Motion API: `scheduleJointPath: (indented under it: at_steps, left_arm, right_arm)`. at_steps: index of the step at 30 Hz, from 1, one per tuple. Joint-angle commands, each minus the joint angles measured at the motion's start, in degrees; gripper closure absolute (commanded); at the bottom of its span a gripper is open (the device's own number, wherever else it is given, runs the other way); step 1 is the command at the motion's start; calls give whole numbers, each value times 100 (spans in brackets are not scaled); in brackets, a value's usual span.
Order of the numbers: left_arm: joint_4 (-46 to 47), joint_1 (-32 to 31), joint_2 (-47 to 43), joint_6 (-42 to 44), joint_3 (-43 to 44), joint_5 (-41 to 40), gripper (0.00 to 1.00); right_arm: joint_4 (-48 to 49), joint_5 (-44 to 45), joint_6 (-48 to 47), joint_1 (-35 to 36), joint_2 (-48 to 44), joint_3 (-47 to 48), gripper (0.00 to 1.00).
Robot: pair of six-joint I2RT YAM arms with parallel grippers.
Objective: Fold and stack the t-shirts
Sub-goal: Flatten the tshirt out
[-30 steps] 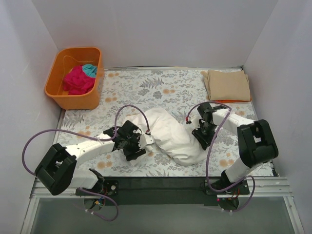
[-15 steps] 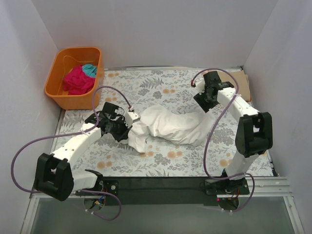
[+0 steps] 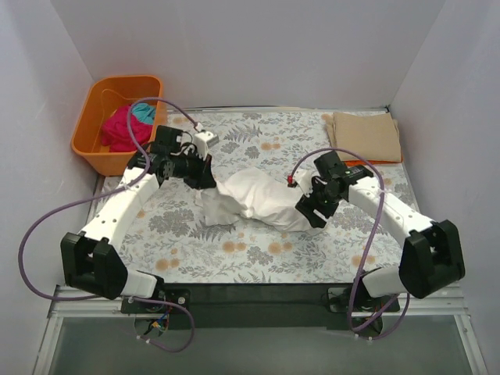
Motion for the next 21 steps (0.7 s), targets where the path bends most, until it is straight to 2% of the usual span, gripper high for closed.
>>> scheduleJointPath:
  at_steps: [1,5,7,8,9,10,11,13,15,21]
  left_arm:
    - [682,356,290,-1180,750,-177,100]
    - [753,1032,1053,-1481,1497,14,100]
    - [630,1104,1222,-1464,1736,32,100]
    - [629,1148,1301,-1464,1753,32,100]
    - [595,1165,1319,-1420,1762,32,100]
    - [594,1166,1319,-1411,1754,-11,100]
    - [542,1183,1311,-1376,1771,-107,100]
    - [506,1244,1276,-1323,1762,-205,100]
    - [401,1367,1205,-1245,1762,-240,100]
    - [243,1675,907,-1121,1622,-100,100]
  right_arm:
    - [328,-202,120,128,297,-277,32]
    - [759,-70,269,330,780,-347,26]
    - [1040,70,340,436,1079,-400,26]
    - [1129,140,358,462,1193,-427,32]
    - [1260,298,410,489,1394,-462,40]
    - [1279,378,445,489,1466,-445,54]
    - [1288,474,463,489,1501,-418,79]
    - [1244,693,472,480,1344,-409,98]
    - [1086,660,341,419,827,-296,99]
    - [-274,-104,-37,42,-598,460,99]
